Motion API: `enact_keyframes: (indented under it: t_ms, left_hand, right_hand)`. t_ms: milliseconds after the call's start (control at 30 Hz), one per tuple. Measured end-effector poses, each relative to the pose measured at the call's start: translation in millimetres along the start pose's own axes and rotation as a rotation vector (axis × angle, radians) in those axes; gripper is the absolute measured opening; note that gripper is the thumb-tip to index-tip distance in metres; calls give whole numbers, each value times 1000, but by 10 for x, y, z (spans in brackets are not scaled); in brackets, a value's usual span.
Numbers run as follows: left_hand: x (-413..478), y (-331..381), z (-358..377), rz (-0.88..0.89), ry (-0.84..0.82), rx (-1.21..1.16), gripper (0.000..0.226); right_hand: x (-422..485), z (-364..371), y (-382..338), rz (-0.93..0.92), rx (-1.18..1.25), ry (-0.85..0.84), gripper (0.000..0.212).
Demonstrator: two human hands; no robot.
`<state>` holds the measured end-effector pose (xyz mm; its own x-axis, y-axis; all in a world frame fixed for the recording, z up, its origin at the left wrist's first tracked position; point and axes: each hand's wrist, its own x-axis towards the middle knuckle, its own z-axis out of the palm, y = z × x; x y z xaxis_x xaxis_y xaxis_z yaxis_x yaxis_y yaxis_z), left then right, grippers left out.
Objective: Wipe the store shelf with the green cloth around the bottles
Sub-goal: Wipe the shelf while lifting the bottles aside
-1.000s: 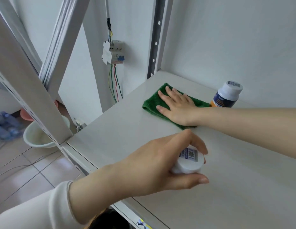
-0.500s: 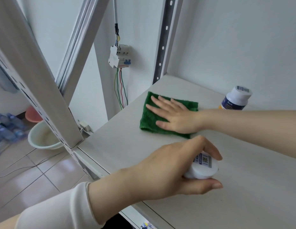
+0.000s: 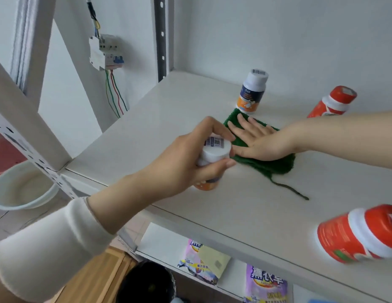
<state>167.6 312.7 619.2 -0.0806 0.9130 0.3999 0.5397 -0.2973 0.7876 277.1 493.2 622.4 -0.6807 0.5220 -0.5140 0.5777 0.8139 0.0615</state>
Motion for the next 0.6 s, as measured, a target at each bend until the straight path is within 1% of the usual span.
enact_keyframes:
  t_ms: [67, 100, 200, 300, 433, 533, 600]
  left_hand:
    - [2, 11, -2, 15, 10, 0, 25]
    - [1, 13, 0, 21, 11, -1, 25]
    - [-5, 17, 5, 19, 6, -10, 23]
    - [-7, 22, 11, 34, 10, -29, 22]
    - [-19, 20, 24, 36, 21, -35, 22]
    - [-33, 38, 24, 27, 32, -28, 25]
    - [-39, 44, 25, 17, 28, -23, 25]
  right_hand:
    - [-72, -9, -20, 122, 84, 4, 66]
    - [-106, -26, -49, 152, 105, 2, 66]
    - [-155, -110, -120, 138, 110, -32, 71]
    - [-163, -147, -166, 213, 147, -21, 74]
    - [-204, -43, -379, 429, 135, 24, 73]
    - [-232, 113, -540, 538, 317, 117, 66]
    - [-265, 246, -612, 580, 412, 184, 63]
